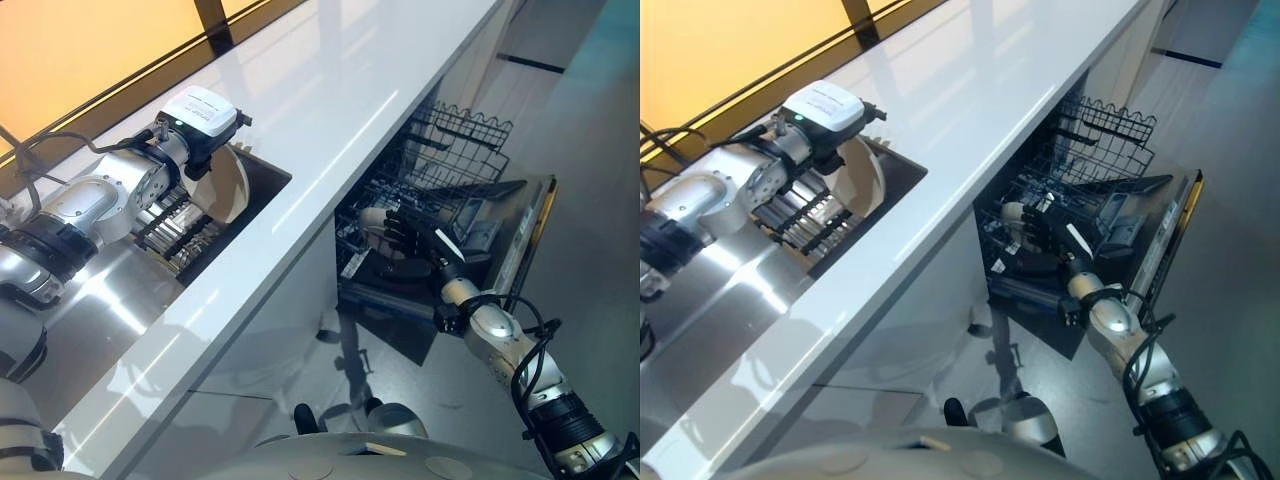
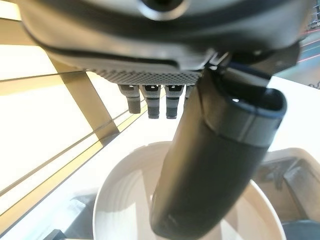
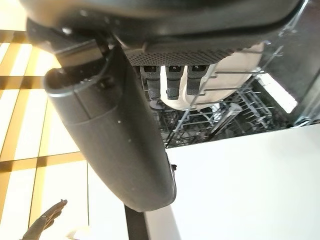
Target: Pick up plates and place into dishwasher.
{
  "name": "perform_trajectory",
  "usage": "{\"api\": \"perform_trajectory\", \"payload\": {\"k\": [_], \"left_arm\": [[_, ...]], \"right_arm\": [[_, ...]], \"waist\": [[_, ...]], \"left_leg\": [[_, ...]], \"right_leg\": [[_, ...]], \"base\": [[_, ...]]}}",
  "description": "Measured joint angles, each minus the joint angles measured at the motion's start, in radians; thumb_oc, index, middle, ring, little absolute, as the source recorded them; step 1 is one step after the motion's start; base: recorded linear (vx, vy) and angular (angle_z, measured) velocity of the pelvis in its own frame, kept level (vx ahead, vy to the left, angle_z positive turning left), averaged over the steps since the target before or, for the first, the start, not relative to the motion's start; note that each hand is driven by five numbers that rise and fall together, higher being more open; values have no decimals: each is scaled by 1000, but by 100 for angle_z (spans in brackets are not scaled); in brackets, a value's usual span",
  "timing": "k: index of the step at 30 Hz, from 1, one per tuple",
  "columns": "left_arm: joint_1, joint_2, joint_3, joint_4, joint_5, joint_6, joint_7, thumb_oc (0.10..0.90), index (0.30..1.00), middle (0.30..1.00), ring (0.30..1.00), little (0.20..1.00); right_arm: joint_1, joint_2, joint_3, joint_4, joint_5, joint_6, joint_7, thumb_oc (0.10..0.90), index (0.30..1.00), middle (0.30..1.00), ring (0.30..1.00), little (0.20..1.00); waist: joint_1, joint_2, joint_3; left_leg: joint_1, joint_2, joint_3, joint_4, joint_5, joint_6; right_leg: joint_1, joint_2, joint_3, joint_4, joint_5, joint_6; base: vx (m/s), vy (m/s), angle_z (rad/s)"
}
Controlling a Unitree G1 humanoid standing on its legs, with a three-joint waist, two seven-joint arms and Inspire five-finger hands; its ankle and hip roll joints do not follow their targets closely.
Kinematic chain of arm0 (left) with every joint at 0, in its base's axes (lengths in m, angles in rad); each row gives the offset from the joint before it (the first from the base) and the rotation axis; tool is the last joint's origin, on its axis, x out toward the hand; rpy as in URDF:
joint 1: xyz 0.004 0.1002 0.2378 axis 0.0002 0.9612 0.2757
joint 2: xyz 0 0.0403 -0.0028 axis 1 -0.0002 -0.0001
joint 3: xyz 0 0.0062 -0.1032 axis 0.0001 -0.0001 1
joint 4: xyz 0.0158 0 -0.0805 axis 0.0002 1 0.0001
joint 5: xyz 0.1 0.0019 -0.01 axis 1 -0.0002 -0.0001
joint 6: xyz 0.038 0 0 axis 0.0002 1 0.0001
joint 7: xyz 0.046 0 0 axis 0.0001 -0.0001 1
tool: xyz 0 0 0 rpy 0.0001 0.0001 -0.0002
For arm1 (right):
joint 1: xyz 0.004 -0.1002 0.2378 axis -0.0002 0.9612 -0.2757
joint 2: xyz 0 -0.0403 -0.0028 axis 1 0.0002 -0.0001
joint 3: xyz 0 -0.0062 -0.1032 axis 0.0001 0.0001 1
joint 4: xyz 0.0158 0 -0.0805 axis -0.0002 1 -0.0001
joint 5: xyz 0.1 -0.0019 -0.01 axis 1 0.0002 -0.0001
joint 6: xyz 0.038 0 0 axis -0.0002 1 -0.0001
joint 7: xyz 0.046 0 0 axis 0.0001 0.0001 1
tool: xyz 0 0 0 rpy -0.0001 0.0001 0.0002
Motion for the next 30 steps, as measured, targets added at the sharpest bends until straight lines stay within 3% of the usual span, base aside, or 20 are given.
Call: {"api": "perform_trajectory", "payload": {"k": [5, 6, 8, 10, 12, 13, 30], "left_arm": [[0, -12, 0, 30, 11, 2, -15, 800, 900, 900, 900, 900], [0, -14, 0, 33, 19, 3, -22, 594, 724, 724, 724, 694], [0, -15, 0, 37, 21, 3, -29, 457, 606, 606, 606, 557], [0, -16, 0, 37, 26, 3, -36, 416, 571, 571, 571, 516], [0, -22, 0, 41, 36, 3, -46, 232, 413, 413, 413, 332], [0, -27, 0, 43, 36, 5, -55, 100, 300, 300, 300, 200], [0, -34, 2, 29, 39, 18, -43, 100, 300, 300, 300, 200]], "right_arm": [[12, 0, -7, -5, 0, 9, 20, 800, 900, 900, 900, 900], [19, -1, -7, -7, -1, 9, 21, 800, 900, 900, 900, 900], [28, -1, -7, -9, -1, 10, 25, 800, 900, 900, 900, 900], [32, -5, -7, -9, 0, 10, 34, 800, 900, 900, 900, 900], [33, -9, -7, -9, -1, 14, 37, 800, 900, 900, 900, 900], [33, -10, -7, -10, -1, 16, 37, 800, 900, 900, 900, 900], [33, -41, -6, -24, -1, 19, 33, 800, 900, 900, 900, 900]], "waist": [[-4, 2, 5], [-4, 2, 5], [-4, 2, 5], [-4, 2, 6], [-3, 2, 6], [-3, 3, 6], [3, 14, 26]], "left_leg": [[0, -2, 6, 0, -2, 2], [0, -2, 7, 0, -2, 2], [0, -2, 7, 0, -2, 3], [0, -2, 7, 0, -2, 3], [0, -2, 6, 0, -2, 3], [0, -2, 6, 0, -2, 3], [-1, -2, -23, 0, -1, 2]], "right_leg": [[-10, -1, 7, 8, -2, 3], [-10, -1, 7, 8, -2, 3], [-11, -1, 7, 8, -2, 3], [-11, -1, 7, 8, -2, 3], [-11, -1, 7, 9, -2, 3], [-11, -1, 6, 9, -2, 3], [0, -2, -26, 5, -2, 3]], "base": [[58, 48, -5], [31, 31, -2], [0, 0, 0], [0, 0, 0], [0, 0, 0], [0, 0, 0], [-21, -10, 2]]}}
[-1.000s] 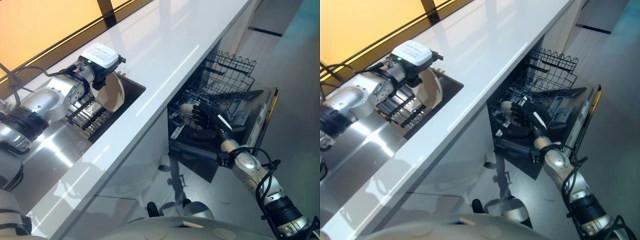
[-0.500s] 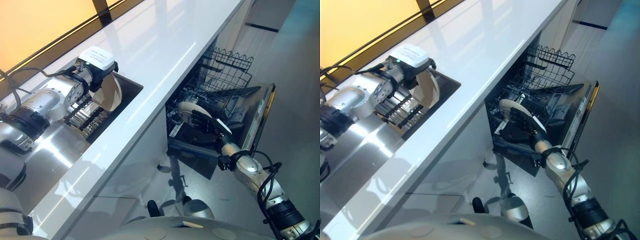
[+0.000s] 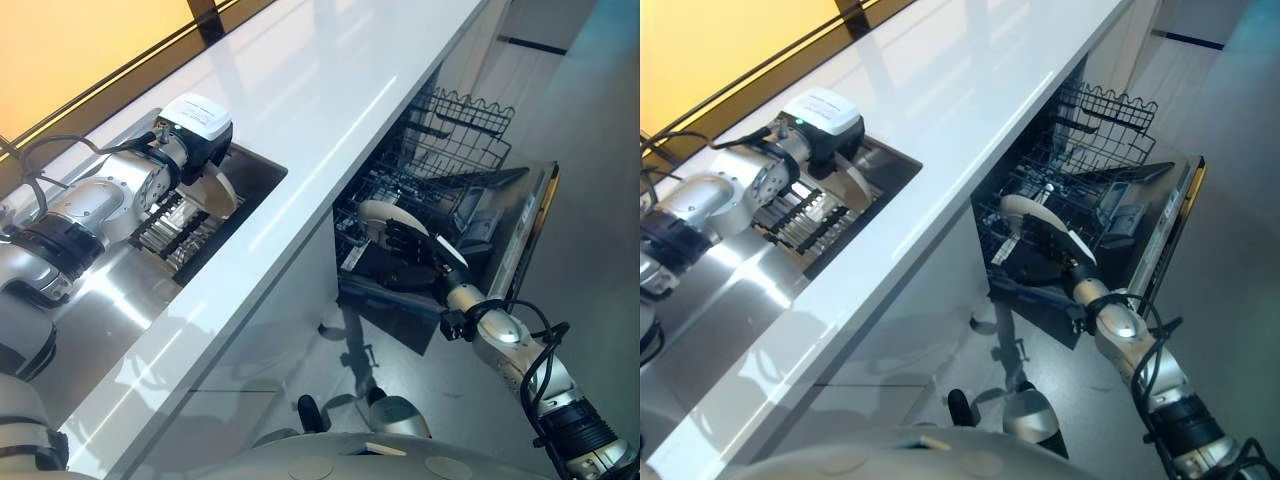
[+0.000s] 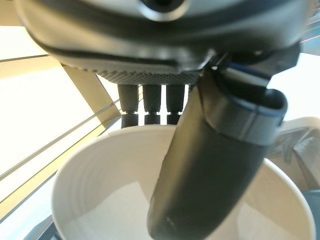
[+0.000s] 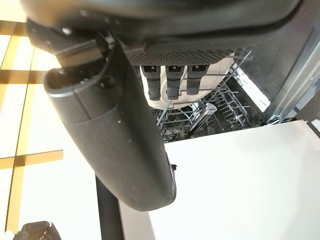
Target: Pick up plates and place into dishwasher.
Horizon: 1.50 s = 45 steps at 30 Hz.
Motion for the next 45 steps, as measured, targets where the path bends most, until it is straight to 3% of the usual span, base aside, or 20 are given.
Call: {"api": "perform_trajectory", "payload": {"k": [7, 14, 23, 27, 33, 37, 41, 45], "left_arm": [[0, 0, 0, -32, 0, 0, 29, 100, 300, 300, 300, 200], [0, 10, 1, -111, -63, 0, 125, 100, 300, 300, 300, 200], [1, 156, 55, -305, -124, -3, 193, 100, 300, 300, 300, 200], [2, 229, 108, -348, -130, -25, 213, 100, 300, 300, 300, 200], [2, 350, 140, -377, -133, -56, 246, 100, 300, 300, 300, 200], [1, 417, 144, -411, -161, -111, 298, 100, 300, 300, 300, 200], [1, 420, 182, -482, -161, -145, 335, 100, 300, 300, 300, 200], [27, 378, 278, -587, -157, -174, 363, 100, 300, 300, 300, 200]], "right_arm": [[-1, 0, 1, -1, 0, 0, -11, 800, 900, 900, 900, 900], [-4, 1, 2, -3, 0, 0, -37, 800, 900, 900, 900, 900], [-49, 1, 0, -39, -2, -19, -89, 800, 900, 900, 900, 900], [-54, 1, -50, -37, -5, -34, -139, 800, 900, 900, 900, 900], [-48, 0, -139, 4, -52, -43, -230, 800, 900, 900, 900, 900], [-18, 0, -219, 153, -72, -68, -322, 800, 900, 900, 900, 900], [6, 0, -295, 207, -72, -101, -454, 800, 900, 900, 900, 900], [-23, 0, -317, 171, -140, -210, -601, 800, 900, 900, 900, 900]], "waist": [[13, 0, 0], [72, -4, 2], [125, -17, 11], [138, -18, 11], [140, -19, 10], [151, -23, 8], [160, -23, 8], [163, -23, 7]], "left_leg": [[-5, -1, -17, 0, 2, -2], [-7, -2, -40, 0, 3, -3], [-10, -5, -65, 1, 5, -5], [-12, -7, -74, 0, 5, -5], [-11, -10, -85, 1, 5, -5], [-11, -12, -93, 1, 6, -4], [-14, -15, -103, 1, 10, -2], [-14, -17, -109, 1, 11, -1]], "right_leg": [[7, -3, -28, -9, 0, 0], [21, -4, -58, -23, 0, -1], [37, -6, -86, -42, 1, -1], [43, -8, -102, -50, 1, -2], [51, -10, -112, -53, 1, -2], [52, -12, -118, -53, 1, -2], [53, -14, -129, -51, 1, -2], [55, -14, -133, -51, 1, -2]], "base": [[-60, -39, 8], [-70, -37, 11], [-85, -33, 9], [-46, -10, 9], [-53, -6, 5], [-38, -14, 5], [-59, -19, 7], [-11, -5, 2]]}}
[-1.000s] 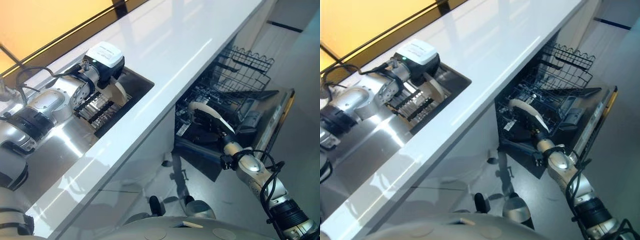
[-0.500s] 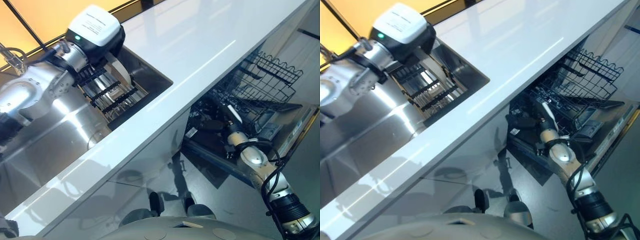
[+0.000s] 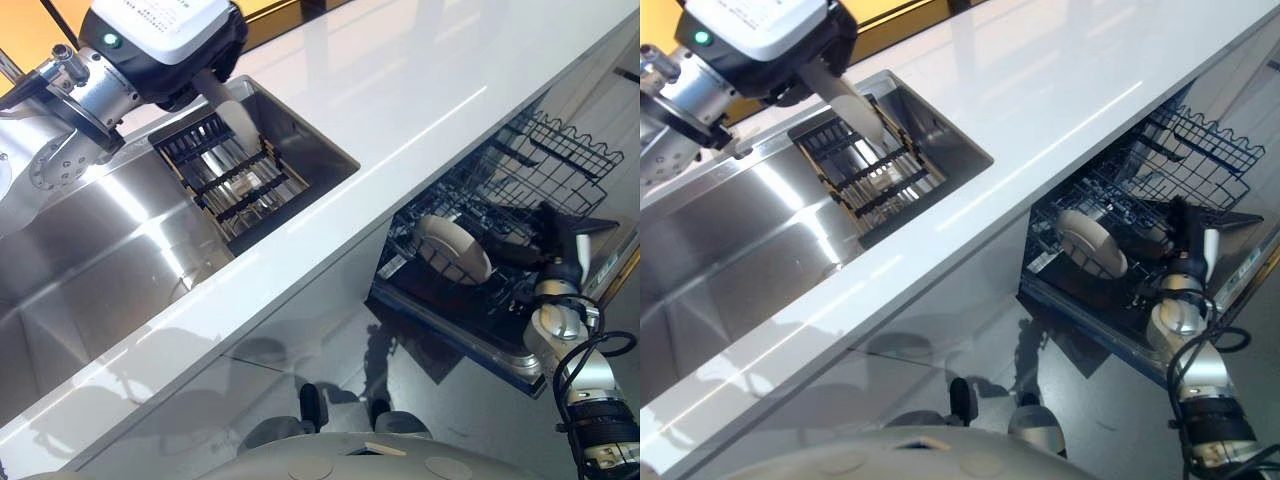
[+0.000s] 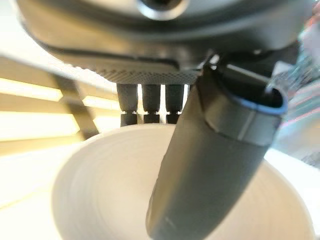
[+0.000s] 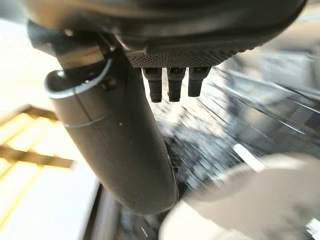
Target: Pick up plates and place into dishwasher.
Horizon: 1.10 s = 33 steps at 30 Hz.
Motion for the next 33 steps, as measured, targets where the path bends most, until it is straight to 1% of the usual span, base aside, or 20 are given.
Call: {"api": "perform_trajectory", "payload": {"k": [1, 2, 3, 5, 6, 8, 11, 13, 15, 18, 20, 23, 25, 29, 33], "left_arm": [[3, -8, 17, -24, 0, -5, 9, 100, 300, 300, 300, 200], [3, -22, 38, -54, 1, -23, 15, 100, 300, 300, 300, 200], [3, -26, 45, -70, 0, -27, 22, 100, 300, 300, 300, 200], [0, -30, 50, -98, -1, -40, 31, 100, 300, 300, 300, 200], [0, -30, 50, -106, -1, -49, 31, 100, 300, 300, 300, 200], [-2, -29, 50, -113, -7, -55, 31, 100, 300, 300, 300, 200], [-3, -30, 49, -114, -23, -67, 31, 100, 300, 300, 300, 200], [-10, -44, 49, -115, -24, -67, 31, 100, 300, 300, 300, 200], [-28, -70, 48, -122, -28, -66, 32, 100, 300, 300, 300, 200], [-52, -97, 48, -134, -43, -65, 37, 100, 300, 300, 300, 200], [-61, -103, 46, -154, -43, -63, 38, 100, 300, 300, 300, 200], [-78, -103, 29, -162, -41, -59, 38, 100, 300, 300, 300, 200], [-78, -103, 24, -162, -39, -44, 38, 100, 300, 300, 300, 200], [-78, -103, 11, -161, -39, -6, 38, 100, 300, 300, 300, 200], [-77, -106, 9, -162, -39, 4, 48, 100, 300, 300, 300, 200]], "right_arm": [[-15, 0, 0, -25, -26, -28, -24, 800, 900, 900, 900, 900], [-43, -3, 0, -65, -63, -79, -33, 800, 900, 900, 900, 900], [-66, -7, 3, -87, -73, -106, -25, 800, 900, 900, 900, 900], [-117, -40, 16, -150, -81, -158, 28, 800, 900, 900, 900, 900], [-138, -63, 21, -182, -81, -176, 72, 800, 900, 900, 900, 900], [-177, -105, 40, -261, -77, -185, 176, 800, 900, 900, 900, 900], [-216, -118, 81, -309, -75, -201, 288, 800, 900, 900, 900, 900], [-229, -118, 121, -313, -75, -201, 339, 800, 900, 900, 900, 900], [-236, -118, 165, -319, -77, -185, 377, 800, 900, 900, 900, 900], [-267, -122, 243, -326, -87, -132, 428, 800, 900, 900, 900, 900], [-285, -128, 284, -328, -102, -92, 445, 800, 900, 900, 900, 900], [-287, -136, 292, -327, -105, -38, 455, 800, 900, 900, 900, 900], [-287, -149, 292, -327, -105, -20, 455, 800, 900, 900, 900, 900], [-287, -163, 292, -328, -105, -14, 458, 800, 900, 900, 900, 900], [-287, -154, 292, -328, -98, -14, 447, 800, 900, 900, 900, 900]], "waist": [[0, 0, 0], [0, 1, -1], [0, 3, -2], [1, 7, -5], [2, 9, -7], [8, 11, -9], [17, 10, -17], [25, 9, -31], [30, 8, -44], [40, 9, -50], [43, 9, -51], [50, 9, -51], [50, 9, -51], [48, 9, -51], [52, 9, -51]], "left_leg": [[0, 0, -1, 0, 0, 0], [1, 0, -2, 0, 1, 0], [1, 0, -2, 0, 1, 0], [1, 0, -4, 0, 2, 0], [1, 0, -7, 0, 2, 0], [1, 1, -12, 0, 4, -3], [-1, 1, -16, 0, 5, -3], [-4, -2, -22, 0, 6, -3], [-11, -3, -27, 0, 7, -2], [-16, -3, -35, 0, 10, -3], [-17, -3, -37, 0, 11, -4], [-17, -4, -37, 0, 11, -4], [-18, -4, -37, 0, 11, -4], [-19, -4, -37, 0, 11, -4], [-19, -4, -37, 0, 11, -4]], "right_leg": [[0, 0, 0, 0, 0, 0], [1, 0, -1, 0, 0, 0], [2, 0, -2, 0, 0, 0], [3, 0, -3, 0, 0, 0], [4, 0, -4, 0, 0, 0], [6, 2, -7, -2, 0, 0], [7, 2, -13, -3, 0, 0], [8, 0, -24, -7, 0, 0], [9, -1, -28, -13, 0, 0], [8, 0, -31, -15, 0, 0], [8, 0, -33, -15, 0, 0], [8, 0, -33, -16, 0, 0], [8, 0, -33, -16, 0, 0], [7, 1, -33, -16, 0, 0], [7, 1, -33, -17, 0, 0]], "base": [[0, 0, 0], [-32, -28, 2], [-34, -27, 2], [-32, -24, 3], [-28, -24, 8], [-27, -23, 8], [-27, -28, 6], [-23, -24, 9], [-28, -25, 12], [-30, -25, 9], [0, 0, 0], [-10, -7, 0], [0, 0, 0], [-9, -3, 0], [-24, -8, 0]]}}
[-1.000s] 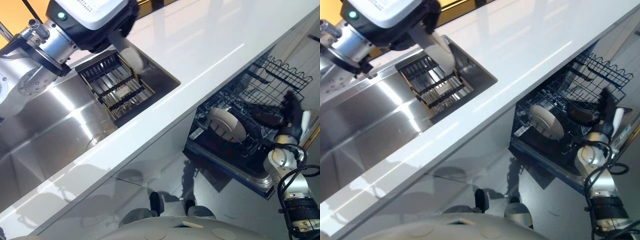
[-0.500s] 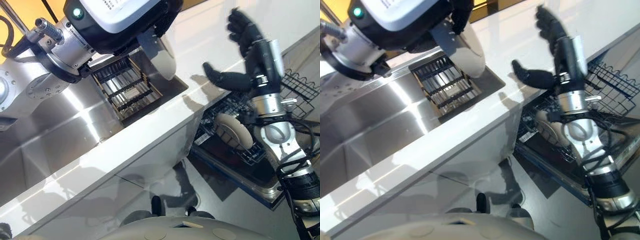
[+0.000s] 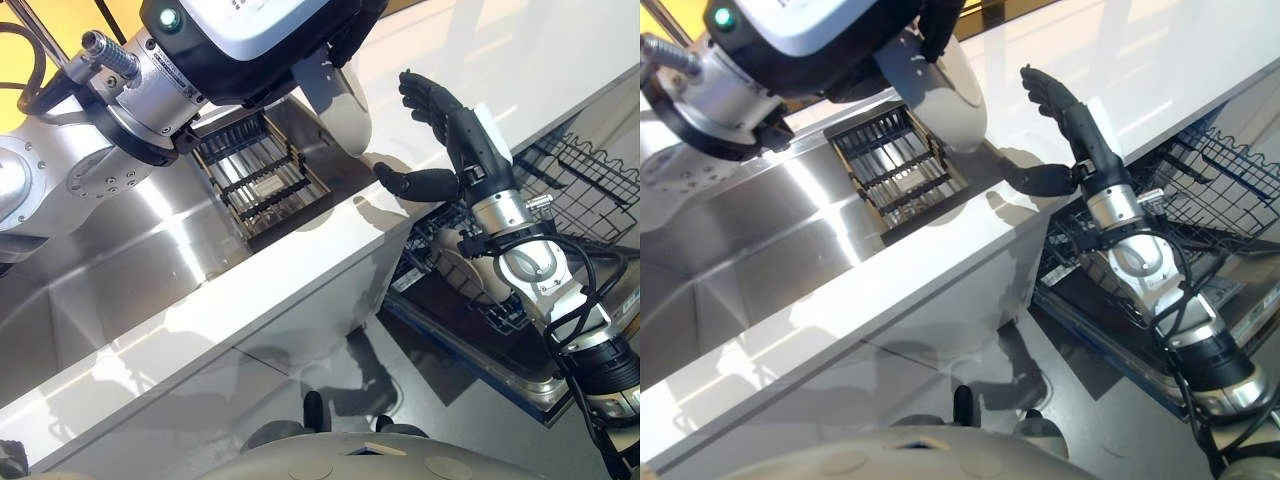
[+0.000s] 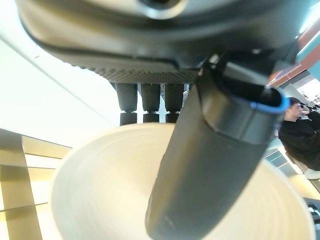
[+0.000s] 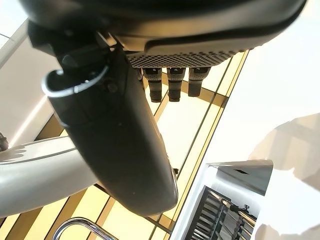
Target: Pick up plates and place into dishwasher.
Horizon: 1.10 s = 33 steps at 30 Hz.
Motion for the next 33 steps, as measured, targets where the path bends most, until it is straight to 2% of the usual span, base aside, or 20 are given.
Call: {"api": "perform_trajectory", "payload": {"k": [8, 19, 26, 33], "left_arm": [[1, -36, 0, -9, 48, 26, 16, 100, 300, 300, 300, 200], [0, -49, -10, 10, 43, 117, 56, 100, 300, 300, 300, 200], [0, -119, -17, 31, -6, 165, 78, 100, 300, 300, 300, 200], [0, -233, -17, 64, -84, 221, 97, 100, 300, 300, 300, 200]], "right_arm": [[0, 46, 61, -1, 0, 0, -51, 800, 900, 900, 900, 900], [-13, 87, 106, -38, 44, 0, -94, 800, 900, 900, 900, 900], [-84, 145, 122, -39, 62, -3, -218, 800, 900, 900, 900, 900], [-187, 219, 152, -39, 25, -23, -385, 800, 900, 900, 900, 900]], "waist": [[4, 0, 0], [-1, 0, 0], [5, 1, -1], [6, 2, -1]], "left_leg": [[0, -1, -5, 0, 0, 0], [-1, -1, -5, 0, 0, -1], [0, -1, -4, 0, 0, -1], [0, -1, -2, 0, 0, -1]], "right_leg": [[8, -1, -4, -11, 0, 0], [10, 0, -4, -16, 1, -1], [10, 0, -3, -17, 1, -2], [9, -1, -1, -17, 2, -2]], "base": [[-6, -1, 1], [-4, -1, 1], [0, 0, 0], [0, 0, 0]]}}
